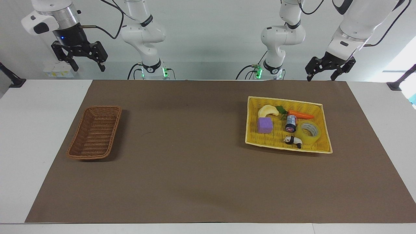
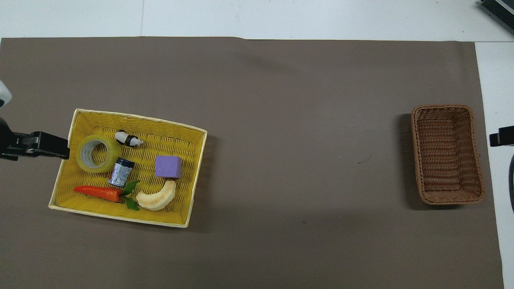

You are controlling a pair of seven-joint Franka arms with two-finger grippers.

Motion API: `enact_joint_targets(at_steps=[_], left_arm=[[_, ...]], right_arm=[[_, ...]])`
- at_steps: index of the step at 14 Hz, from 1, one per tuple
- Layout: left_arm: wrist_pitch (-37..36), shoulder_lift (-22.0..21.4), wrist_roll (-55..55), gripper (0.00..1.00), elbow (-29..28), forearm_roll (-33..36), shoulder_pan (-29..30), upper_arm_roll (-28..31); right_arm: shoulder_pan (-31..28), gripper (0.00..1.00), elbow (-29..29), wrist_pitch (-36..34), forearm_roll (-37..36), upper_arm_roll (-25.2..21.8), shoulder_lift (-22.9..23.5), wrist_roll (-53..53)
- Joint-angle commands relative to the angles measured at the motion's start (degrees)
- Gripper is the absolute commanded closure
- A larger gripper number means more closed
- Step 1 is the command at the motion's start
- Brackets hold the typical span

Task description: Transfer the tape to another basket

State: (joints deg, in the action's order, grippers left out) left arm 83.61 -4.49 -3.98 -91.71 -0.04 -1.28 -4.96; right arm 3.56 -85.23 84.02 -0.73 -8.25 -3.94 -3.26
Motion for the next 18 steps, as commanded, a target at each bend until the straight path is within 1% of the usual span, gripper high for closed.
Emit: enact_joint_targets(at_steps=[1, 10, 15, 18], left_arm=[[0.1, -1.6, 2.6, 0.00, -1.2, -0.8, -0.5, 0.7], [0.6, -1.7, 10.9, 0.00, -2.4, -0.8, 0.9, 1.3], [1.9, -1.6, 21.4, 0.00, -3.7, -0.8, 1.7, 1.3], [5.2, -1.7, 29.3, 0.00, -7.4, -0.8, 1.7, 1.3]], right_arm=[[-0.7, 0.00, -0.7, -0.3, 1.1, 0.4, -0.9, -1.4], [-0.7, 0.00, -0.7, -0.3, 1.1, 0.4, -0.9, -1.4], [-0.7, 0.00, -0.7, -0.3, 1.1, 0.4, -0.9, -1.4], [-0.7, 0.00, -0.7, -0.3, 1.1, 0.4, -0.9, -1.4]])
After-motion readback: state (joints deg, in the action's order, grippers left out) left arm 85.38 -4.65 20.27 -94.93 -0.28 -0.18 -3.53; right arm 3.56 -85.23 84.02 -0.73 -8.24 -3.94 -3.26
